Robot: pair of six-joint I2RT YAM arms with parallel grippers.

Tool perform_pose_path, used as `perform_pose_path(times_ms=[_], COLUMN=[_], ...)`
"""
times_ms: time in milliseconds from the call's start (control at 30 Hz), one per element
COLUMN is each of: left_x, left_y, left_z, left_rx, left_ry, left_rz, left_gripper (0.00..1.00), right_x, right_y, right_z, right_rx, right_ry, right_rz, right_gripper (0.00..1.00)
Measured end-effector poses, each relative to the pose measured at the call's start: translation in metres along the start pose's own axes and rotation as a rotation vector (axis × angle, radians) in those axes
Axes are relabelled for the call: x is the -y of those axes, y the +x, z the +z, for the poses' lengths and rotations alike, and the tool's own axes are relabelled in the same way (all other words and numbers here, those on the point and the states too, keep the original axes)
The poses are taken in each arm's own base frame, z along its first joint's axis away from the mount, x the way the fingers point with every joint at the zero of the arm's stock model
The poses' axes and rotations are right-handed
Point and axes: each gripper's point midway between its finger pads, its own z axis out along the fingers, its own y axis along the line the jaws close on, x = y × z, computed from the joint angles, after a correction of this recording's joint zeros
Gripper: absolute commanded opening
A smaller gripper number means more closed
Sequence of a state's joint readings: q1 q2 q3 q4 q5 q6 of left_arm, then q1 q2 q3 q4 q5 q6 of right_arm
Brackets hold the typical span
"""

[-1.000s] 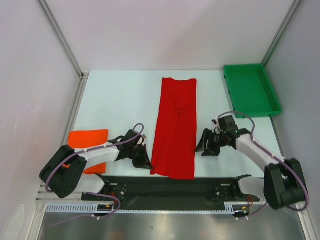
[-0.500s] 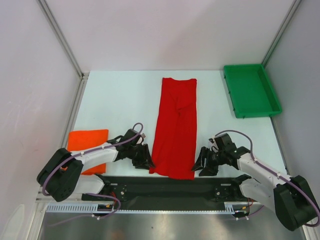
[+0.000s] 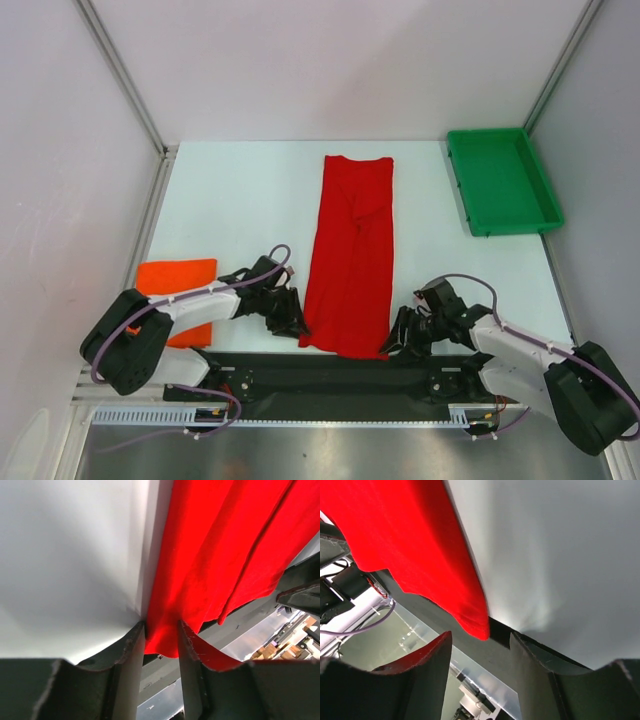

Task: Fold and stack the t-shirts
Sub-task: Fold the tshirt

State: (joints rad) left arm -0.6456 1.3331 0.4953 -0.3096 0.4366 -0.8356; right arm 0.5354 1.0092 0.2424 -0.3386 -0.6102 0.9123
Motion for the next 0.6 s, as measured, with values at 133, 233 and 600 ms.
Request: perform_pose_path(times_ms=[133, 233, 600], left_x=[-0.001, 0.0, 0.004], left_y=[0.0, 0.0, 0.0], left_z=[0.002, 0.002, 0.001], left_rx=[-0.012, -0.015, -0.012], left_ry=[-0.005, -0.005, 0.015], left_rz=[0.001, 0.001, 0.008], left_gripper=[0.32, 0.32, 0.43], right_x=[-0.002, -0.004, -0.006], right_y=[0.0, 0.0, -0.006], right_z=[0.005, 0.01, 0.017], right_rx=[0.0, -0.016, 0.002], right_ry=[-0.013, -0.018, -0.011], right_rz=[0.023, 0.045, 0.06], right_gripper=[0.53, 0.51, 0.0])
